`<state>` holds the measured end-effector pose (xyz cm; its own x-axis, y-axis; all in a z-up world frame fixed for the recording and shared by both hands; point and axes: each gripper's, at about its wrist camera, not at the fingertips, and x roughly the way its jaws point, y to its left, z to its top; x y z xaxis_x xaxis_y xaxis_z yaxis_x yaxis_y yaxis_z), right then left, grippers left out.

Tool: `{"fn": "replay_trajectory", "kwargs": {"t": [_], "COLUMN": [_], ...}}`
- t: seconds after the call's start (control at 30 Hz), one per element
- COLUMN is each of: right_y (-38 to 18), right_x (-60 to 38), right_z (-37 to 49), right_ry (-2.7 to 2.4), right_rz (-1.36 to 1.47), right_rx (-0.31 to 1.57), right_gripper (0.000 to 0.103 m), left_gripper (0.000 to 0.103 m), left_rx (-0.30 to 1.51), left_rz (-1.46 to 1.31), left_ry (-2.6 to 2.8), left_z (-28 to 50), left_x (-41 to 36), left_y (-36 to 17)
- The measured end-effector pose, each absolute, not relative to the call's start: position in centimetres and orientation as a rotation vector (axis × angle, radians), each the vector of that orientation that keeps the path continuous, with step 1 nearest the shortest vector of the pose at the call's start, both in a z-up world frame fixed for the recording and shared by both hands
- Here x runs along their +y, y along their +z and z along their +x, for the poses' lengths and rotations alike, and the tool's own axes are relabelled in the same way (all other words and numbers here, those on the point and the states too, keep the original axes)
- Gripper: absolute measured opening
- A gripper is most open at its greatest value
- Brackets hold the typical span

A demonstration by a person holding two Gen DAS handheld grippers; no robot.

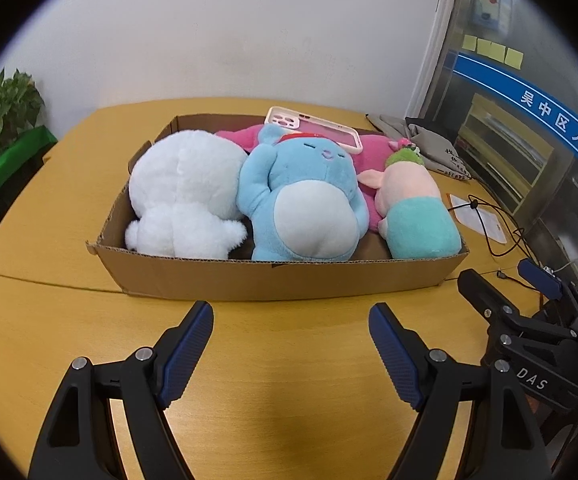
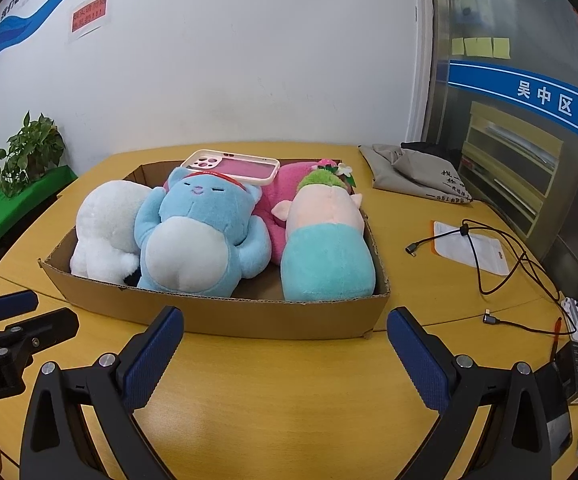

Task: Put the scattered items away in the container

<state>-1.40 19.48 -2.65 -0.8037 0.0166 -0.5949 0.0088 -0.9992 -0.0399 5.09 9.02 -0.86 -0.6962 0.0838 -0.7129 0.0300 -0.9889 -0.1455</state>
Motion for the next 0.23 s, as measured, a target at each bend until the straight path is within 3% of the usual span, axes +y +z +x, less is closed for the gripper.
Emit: {"fn": "replay_trajectory", "kwargs": {"t": [0.23], "right_y": [-2.79], "right_x": [19.24], "right_z": [-1.35], "right_ry": [2.980], "right_rz": [-0.992], "right_rx": [-0.076], "right_gripper": [0.103], "left_gripper": [0.080], "left_rx": [-0.194], "left_rz": [-1.201], "left_ry": [2.873], "left_z": [5.23], "left_x": [9.34], "left_y": [-0.54]}}
